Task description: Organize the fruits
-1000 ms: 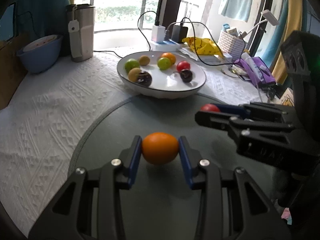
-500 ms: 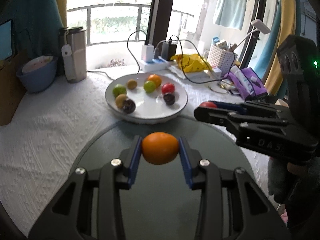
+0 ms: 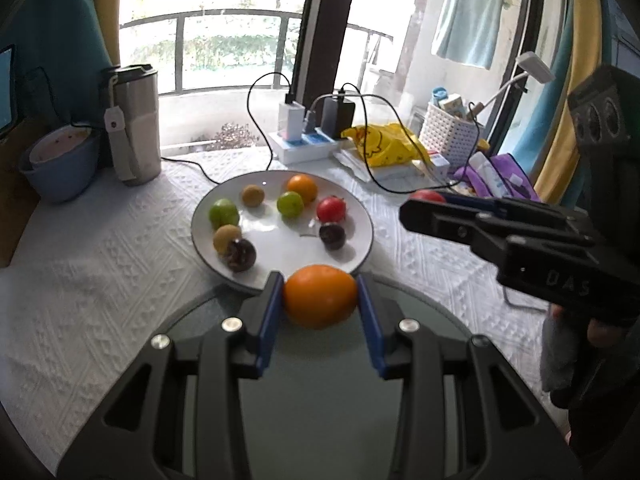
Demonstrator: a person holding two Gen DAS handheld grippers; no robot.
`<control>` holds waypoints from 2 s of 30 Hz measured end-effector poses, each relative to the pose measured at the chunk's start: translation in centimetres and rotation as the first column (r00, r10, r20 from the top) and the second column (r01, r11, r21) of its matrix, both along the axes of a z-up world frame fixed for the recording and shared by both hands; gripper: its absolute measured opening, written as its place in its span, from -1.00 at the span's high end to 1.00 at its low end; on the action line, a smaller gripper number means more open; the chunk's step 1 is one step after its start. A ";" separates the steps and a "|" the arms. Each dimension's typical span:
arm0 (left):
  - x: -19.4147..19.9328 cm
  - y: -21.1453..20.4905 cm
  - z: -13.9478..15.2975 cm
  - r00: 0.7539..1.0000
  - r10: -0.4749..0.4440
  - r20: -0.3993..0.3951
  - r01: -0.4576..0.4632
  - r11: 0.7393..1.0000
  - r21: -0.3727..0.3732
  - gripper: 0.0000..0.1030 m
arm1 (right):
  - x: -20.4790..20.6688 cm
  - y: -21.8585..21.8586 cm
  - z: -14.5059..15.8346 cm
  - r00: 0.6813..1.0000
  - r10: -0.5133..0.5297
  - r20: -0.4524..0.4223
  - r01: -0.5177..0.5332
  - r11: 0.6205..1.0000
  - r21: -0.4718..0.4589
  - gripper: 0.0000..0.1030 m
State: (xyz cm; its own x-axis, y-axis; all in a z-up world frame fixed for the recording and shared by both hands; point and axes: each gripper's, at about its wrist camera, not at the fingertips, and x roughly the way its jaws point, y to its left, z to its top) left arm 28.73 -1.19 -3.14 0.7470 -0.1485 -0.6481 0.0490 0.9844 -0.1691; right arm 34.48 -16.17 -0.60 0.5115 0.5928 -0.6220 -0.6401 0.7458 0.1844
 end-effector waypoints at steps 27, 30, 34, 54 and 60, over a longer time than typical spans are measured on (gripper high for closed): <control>5.5 1.1 -2.8 0.998 -0.014 -0.064 0.012 1.000 -0.027 0.23 | 6.2 4.2 -3.5 0.997 0.040 -0.072 -0.043 0.998 -0.044 0.42; 5.2 1.3 -2.4 0.999 -0.020 -0.044 0.018 0.999 -0.036 0.17 | 6.4 5.1 -3.9 0.996 0.043 -0.079 -0.048 0.997 -0.059 0.42; 4.2 2.6 -1.4 1.000 -0.004 -0.009 0.004 0.999 -0.043 0.14 | 6.7 6.0 -4.4 0.996 0.044 -0.083 -0.051 0.996 -0.079 0.42; 2.5 11.1 -2.3 0.980 0.200 0.010 -0.199 0.980 -0.017 0.13 | 5.8 9.9 -7.4 0.995 0.041 -0.090 -0.060 0.973 -0.222 0.42; 1.9 11.2 -2.0 0.979 0.202 0.024 -0.202 0.979 -0.014 0.13 | 5.2 9.7 -7.1 0.996 0.019 -0.087 -0.039 0.972 -0.233 0.42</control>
State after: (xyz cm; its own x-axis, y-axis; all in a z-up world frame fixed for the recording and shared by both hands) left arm 30.62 10.03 -5.14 0.7784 0.0002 -0.6278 -0.1466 0.9724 -0.1814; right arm 39.67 -6.46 -7.72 0.4364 0.4394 -0.7852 -0.6516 0.7561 0.0610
